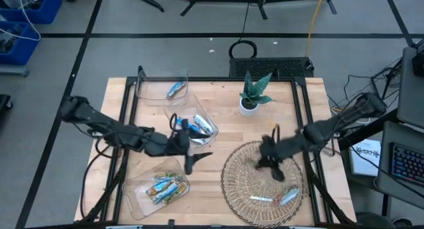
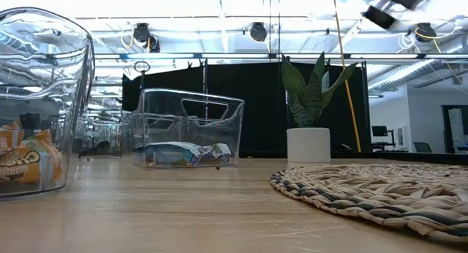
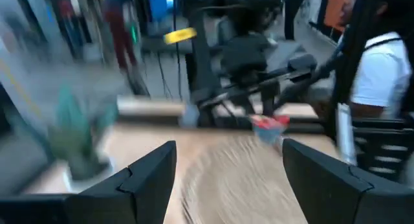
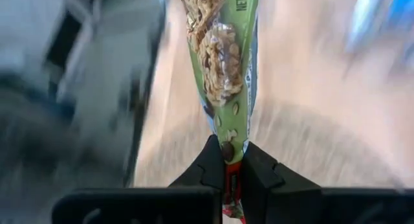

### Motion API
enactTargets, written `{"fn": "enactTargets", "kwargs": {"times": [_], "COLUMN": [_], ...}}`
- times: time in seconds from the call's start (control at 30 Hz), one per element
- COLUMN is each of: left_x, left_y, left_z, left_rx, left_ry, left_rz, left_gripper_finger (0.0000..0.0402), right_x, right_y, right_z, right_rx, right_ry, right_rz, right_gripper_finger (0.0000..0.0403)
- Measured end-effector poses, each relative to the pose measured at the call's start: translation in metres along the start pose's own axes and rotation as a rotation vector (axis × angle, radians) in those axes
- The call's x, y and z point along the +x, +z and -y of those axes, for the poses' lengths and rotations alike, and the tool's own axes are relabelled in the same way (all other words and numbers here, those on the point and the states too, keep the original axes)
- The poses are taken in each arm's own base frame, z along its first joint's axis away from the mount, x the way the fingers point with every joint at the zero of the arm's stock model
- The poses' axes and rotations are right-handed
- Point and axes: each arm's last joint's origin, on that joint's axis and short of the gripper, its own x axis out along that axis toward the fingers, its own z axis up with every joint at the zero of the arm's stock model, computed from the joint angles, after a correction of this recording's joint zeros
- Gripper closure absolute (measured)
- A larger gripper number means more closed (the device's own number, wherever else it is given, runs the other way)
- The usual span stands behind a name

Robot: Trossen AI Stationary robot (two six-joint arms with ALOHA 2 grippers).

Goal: Pick and place Granola Bars by type
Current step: Put the red granola bar into the top transparent bin

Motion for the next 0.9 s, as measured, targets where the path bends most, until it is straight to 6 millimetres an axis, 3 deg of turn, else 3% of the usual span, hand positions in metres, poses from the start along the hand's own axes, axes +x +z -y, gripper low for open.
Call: {"fn": "enactTargets", "kwargs": {"times": [0.13, 0.23, 0.4, 0.6, 0.8, 0.9], "left_x": [0.021, 0.029, 0.037, 0.041, 0.042, 0.044], "left_y": [0.004, 0.009, 0.011, 0.014, 0.014, 0.014], "left_z": [-0.002, -0.009, -0.023, -0.029, -0.038, -0.043], "left_rx": [0.137, 0.125, 0.026, -0.100, -0.221, -0.316], "left_ry": [0.046, 0.084, 0.111, -0.006, 0.089, 0.079], "left_rz": [0.152, 0.241, 0.287, 0.302, 0.308, 0.312], "left_gripper_finger": [0.0117, 0.0117, 0.0117, 0.0117, 0.0118, 0.0150], "right_x": [-0.016, -0.020, -0.015, -0.005, 0.004, 0.007], "right_y": [0.048, 0.069, 0.082, 0.092, 0.100, 0.102], "right_z": [0.005, 0.013, 0.027, 0.039, 0.044, 0.045], "right_rx": [-0.020, -0.038, -0.021, -0.023, -0.029, -0.037], "right_ry": [-0.021, -0.028, -0.065, -0.070, -0.047, -0.045], "right_rz": [0.314, 0.448, 0.519, 0.556, 0.603, 0.623], "right_gripper_finger": [0.0391, 0.0393, 0.0393, 0.0395, 0.0395, 0.0390]}}
